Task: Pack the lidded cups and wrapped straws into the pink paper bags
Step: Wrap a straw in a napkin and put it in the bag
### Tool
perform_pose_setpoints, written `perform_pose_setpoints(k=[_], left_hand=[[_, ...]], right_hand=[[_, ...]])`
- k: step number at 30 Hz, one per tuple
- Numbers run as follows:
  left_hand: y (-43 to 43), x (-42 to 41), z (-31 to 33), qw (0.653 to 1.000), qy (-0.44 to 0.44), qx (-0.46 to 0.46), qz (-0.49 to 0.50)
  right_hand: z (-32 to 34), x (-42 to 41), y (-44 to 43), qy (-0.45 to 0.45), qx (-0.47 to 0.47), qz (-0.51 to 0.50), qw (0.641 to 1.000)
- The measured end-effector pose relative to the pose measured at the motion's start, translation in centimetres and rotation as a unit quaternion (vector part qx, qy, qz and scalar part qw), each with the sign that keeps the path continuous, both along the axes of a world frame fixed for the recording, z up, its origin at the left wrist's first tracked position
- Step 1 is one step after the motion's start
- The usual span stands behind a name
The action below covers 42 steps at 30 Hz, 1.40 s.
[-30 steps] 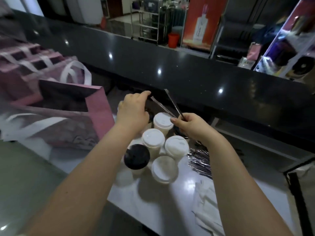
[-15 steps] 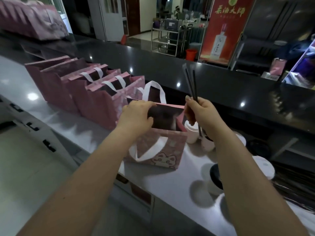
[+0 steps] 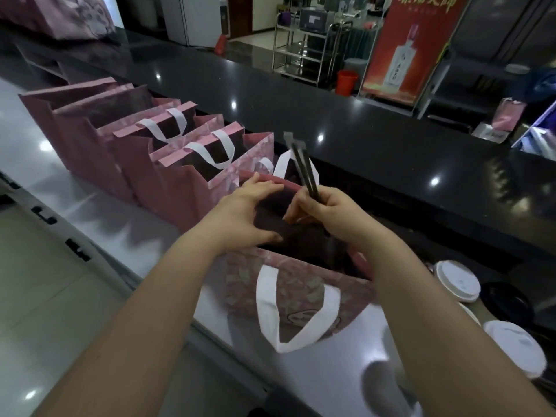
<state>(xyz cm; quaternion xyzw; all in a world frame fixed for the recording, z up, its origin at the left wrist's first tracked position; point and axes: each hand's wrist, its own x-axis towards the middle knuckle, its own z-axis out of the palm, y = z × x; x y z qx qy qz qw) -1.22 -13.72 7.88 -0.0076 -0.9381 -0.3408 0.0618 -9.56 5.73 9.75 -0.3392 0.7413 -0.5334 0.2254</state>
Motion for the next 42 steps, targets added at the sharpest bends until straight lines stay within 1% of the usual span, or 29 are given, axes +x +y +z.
perform_pose_setpoints(k=[3,5,8,10,12,14,16,21,24,26,29,32,37,39,42], left_hand=[[-0.2,-0.7,-0.9,0.999,-0.005,0.033,-0.001],[-0.4,-0.9,-1.2,0.999,-0.002,0.043,0.007],[-0.5,-1.0,-1.3,0.999,0.020,0.033,0.002],[-0.3,-1.0,-1.0,0.999,0.037,0.005,0.003],[-0.2,-1.0,-0.7,0.997,0.041,-0.059,0.016],[-0.2,-1.1,-0.6,0.992,0.035,-0.118,0.020],[-0.2,-1.0,-0.6,0.989,0.028,-0.143,0.013],[-0.5,-0.4,-1.0,0.984,0.019,-0.177,-0.003],[-0.4,0.0,-1.1,0.977,0.040,-0.210,0.018],[-0.2,0.4,-1.0,0.971,0.065,-0.227,0.038],[0.0,0.9,-0.7,0.970,0.099,-0.215,0.050],[-0.1,1.5,-0.4,0.967,0.107,-0.228,0.042],[0.2,2.5,0.4,0.965,0.118,-0.235,-0.015],[0.6,2.7,0.5,0.962,0.120,-0.242,-0.039],[1.3,2.6,0.1,0.962,0.097,-0.247,-0.068]], right_hand=[[-1.5,-2.0,0.8,0.047,0.108,0.004,0.993],[-2.0,-3.2,1.5,0.084,0.194,-0.007,0.977],[-2.4,-4.6,2.2,0.123,0.278,-0.005,0.953],[-2.8,-5.3,1.9,0.160,0.338,0.008,0.927],[-2.8,-5.6,1.2,0.206,0.398,0.022,0.894],[-2.7,-5.6,0.5,0.227,0.434,0.028,0.871],[-2.5,-5.5,0.1,0.246,0.451,0.025,0.858],[-2.1,-4.5,0.3,0.231,0.456,0.018,0.859],[-1.7,-3.5,0.5,0.220,0.453,0.010,0.864],[-1.1,-2.5,0.7,0.203,0.442,0.002,0.874],[-0.2,-0.6,0.5,0.186,0.391,-0.023,0.901],[0.3,1.7,0.4,0.148,0.325,-0.059,0.932],[0.0,5.1,0.3,0.089,0.229,-0.147,0.958],[0.0,6.0,0.0,0.080,0.216,-0.173,0.958],[0.0,7.4,-0.5,0.085,0.253,-0.193,0.944]])
